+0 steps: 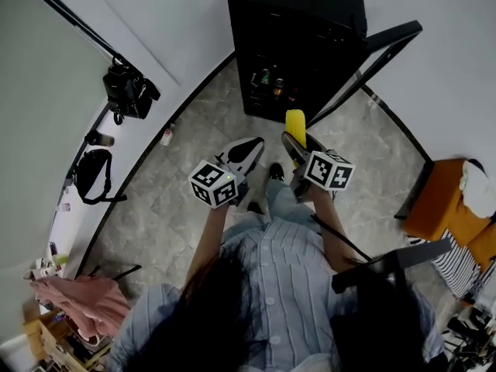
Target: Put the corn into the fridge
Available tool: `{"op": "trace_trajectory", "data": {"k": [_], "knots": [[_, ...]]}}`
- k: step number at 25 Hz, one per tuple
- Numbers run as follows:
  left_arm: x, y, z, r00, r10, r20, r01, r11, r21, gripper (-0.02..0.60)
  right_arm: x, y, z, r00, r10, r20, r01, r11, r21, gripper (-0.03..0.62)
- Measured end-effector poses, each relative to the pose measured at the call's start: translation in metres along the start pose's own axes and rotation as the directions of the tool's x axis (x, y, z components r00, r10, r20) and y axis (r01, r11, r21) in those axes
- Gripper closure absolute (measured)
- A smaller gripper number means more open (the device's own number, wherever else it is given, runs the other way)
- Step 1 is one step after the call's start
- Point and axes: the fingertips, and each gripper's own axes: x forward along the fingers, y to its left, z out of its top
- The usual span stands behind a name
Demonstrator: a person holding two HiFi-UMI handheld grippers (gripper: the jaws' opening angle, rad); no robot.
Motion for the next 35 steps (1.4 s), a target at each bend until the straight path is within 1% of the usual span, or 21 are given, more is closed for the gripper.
{"op": "trace_trajectory", "data": {"k": [8,17,22,28,35], "knots": [[0.064,0.025,0.038,1.000,0.011,0.019,-0.011,1.000,0.018,0.574,0.039,-0.024,0.074,1.000,0.017,0.010,-0.017,0.999,-0.039,0.335],[0.107,0.047,0.060,0.999,0.047,0.028,-0.048,0.998,0.034,0.574,0.069,-0.046,0.116,0.999,0.047,-0.002,-0.047,0.998,-0.045,0.335],[0.116,0.054,0.061,0.999,0.039,0.008,-0.039,0.999,0.031,0.574,0.081,-0.052,0.127,0.999,0.036,0.004,-0.036,0.999,-0.035,0.335],[0.118,0.079,0.070,1.000,0.002,-0.009,-0.002,1.000,0.024,0.574,0.102,-0.053,0.132,1.000,-0.014,0.022,0.014,1.000,-0.023,0.335],[0.124,0.112,0.097,0.992,-0.112,-0.051,0.115,0.992,0.050,0.574,0.131,-0.055,0.160,0.987,-0.116,0.114,0.119,0.993,-0.017,0.335]]}}
